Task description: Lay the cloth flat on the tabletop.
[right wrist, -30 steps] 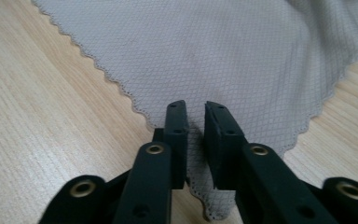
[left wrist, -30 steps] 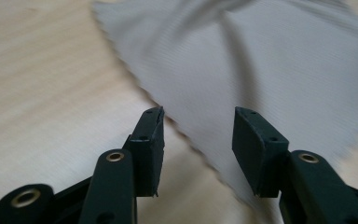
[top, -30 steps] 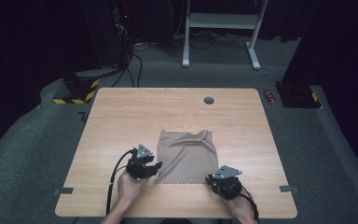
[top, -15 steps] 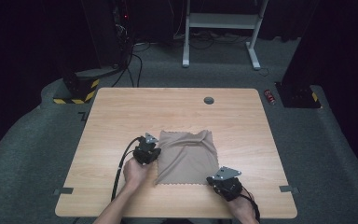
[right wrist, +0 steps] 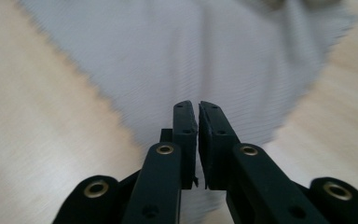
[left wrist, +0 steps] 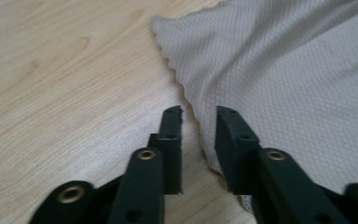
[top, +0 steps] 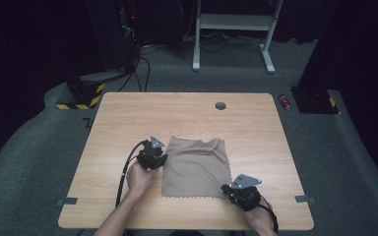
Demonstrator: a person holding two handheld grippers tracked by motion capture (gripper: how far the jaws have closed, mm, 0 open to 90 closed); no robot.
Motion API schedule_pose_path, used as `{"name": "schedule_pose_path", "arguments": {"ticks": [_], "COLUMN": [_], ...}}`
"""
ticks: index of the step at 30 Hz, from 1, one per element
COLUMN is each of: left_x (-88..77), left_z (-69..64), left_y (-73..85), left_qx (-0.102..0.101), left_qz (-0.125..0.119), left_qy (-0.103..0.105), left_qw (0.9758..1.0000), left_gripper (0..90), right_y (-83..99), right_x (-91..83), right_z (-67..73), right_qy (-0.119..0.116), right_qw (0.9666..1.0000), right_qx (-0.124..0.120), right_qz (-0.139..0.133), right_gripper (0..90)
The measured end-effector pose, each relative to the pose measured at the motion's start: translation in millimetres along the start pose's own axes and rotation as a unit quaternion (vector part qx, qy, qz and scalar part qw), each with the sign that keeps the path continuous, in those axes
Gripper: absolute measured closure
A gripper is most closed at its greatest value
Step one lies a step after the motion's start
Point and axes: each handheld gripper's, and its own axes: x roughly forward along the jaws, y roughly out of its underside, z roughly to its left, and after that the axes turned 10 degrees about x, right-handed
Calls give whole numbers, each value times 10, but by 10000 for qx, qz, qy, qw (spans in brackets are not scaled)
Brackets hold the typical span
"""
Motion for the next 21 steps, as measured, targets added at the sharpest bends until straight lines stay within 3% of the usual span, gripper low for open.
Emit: {"name": "schedule_pose_path", "arguments": {"ticks": [2,3,4,7,10,11,13,17,19,21], "left_x": [15,33,72,178,257,333,358,391,445,465], "left_z": [10,25,69,136,174,213,225,281,311,323], "left_y": [-23,-43,-73,-129,-137,-160,-174,-208,-246,-265], "left_qx": [-8,-53,-161,-281,-442,-501,-517,-779,-675,-674], "left_qz": [-98,-136,-280,-155,-195,-42,-30,-259,-19,-95], "left_qy": [-31,-23,-37,33,29,77,75,141,164,69], "left_qw": [9999,9999,9995,9995,9988,9987,9986,9965,9976,9977], "left_gripper": [606,572,564,557,556,550,549,541,527,528], "right_y": [-79,-166,-209,-332,-459,-499,-535,-675,-749,-797], "right_x": [17,77,114,228,358,405,449,594,657,712], "right_z": [-132,-288,-360,-518,-619,-643,-672,-751,-777,-802], "right_qy": [87,214,292,423,475,475,488,540,611,710], "right_qw": [9996,9980,9974,9954,9932,9925,9923,9896,9883,9876], "right_qx": [257,571,632,815,1020,1093,1104,1292,1362,1373], "right_qz": [-114,-143,-163,-262,-286,-287,-294,-327,-318,-277], "right_gripper": [850,854,855,841,775,766,766,748,732,719]}}
